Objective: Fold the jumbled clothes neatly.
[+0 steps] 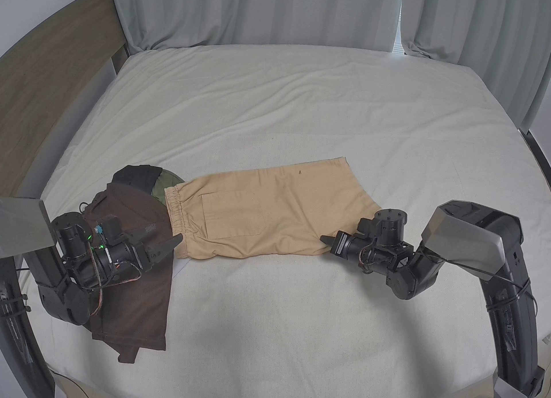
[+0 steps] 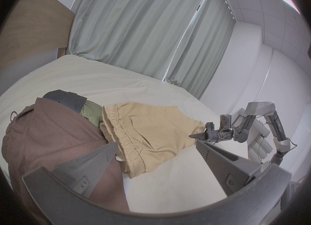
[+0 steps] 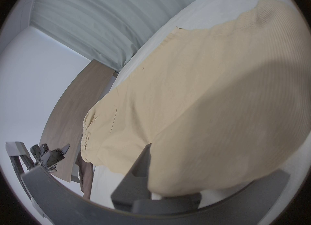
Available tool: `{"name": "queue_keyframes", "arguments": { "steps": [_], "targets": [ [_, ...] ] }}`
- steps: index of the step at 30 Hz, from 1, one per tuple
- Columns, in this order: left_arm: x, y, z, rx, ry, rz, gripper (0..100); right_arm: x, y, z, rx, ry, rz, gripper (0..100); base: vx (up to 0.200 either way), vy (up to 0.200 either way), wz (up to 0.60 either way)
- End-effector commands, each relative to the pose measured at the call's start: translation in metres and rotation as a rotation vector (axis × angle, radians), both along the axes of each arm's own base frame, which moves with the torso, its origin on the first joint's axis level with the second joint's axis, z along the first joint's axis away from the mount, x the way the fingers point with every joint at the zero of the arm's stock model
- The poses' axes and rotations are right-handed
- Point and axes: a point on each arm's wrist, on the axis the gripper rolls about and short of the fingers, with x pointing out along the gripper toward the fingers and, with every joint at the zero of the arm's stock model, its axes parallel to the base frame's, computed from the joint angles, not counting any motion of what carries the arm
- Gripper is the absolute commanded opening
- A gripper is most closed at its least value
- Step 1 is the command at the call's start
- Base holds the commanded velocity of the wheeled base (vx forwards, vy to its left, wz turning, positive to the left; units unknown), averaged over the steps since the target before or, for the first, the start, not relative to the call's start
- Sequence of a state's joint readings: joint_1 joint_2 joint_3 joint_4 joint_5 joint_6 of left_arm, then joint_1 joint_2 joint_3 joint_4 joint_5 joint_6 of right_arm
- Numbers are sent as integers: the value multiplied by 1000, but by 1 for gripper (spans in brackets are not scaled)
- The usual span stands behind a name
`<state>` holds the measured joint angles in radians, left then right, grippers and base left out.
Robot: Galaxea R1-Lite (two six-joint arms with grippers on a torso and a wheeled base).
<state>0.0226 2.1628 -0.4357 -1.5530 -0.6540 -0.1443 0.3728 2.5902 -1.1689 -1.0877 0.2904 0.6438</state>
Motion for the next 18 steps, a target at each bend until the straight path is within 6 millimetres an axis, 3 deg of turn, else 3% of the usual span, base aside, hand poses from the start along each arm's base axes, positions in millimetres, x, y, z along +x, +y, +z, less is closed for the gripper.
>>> {"name": "queue_keyframes", "arguments": {
  "steps": [1, 6, 18],
  "targets": [
    [0, 0, 0, -10, 5, 1, 100, -8, -6, 16, -22, -24, 3, 0, 0, 0, 0],
    [1, 0, 2, -14, 0, 0, 100, -30, -15, 38, -44, -17, 10, 0, 0, 0, 0],
    [4, 1, 3, -15, -8, -3, 100, -83, -43, 32, -166, 68, 30, 0, 0, 0, 0]
  ]
}}
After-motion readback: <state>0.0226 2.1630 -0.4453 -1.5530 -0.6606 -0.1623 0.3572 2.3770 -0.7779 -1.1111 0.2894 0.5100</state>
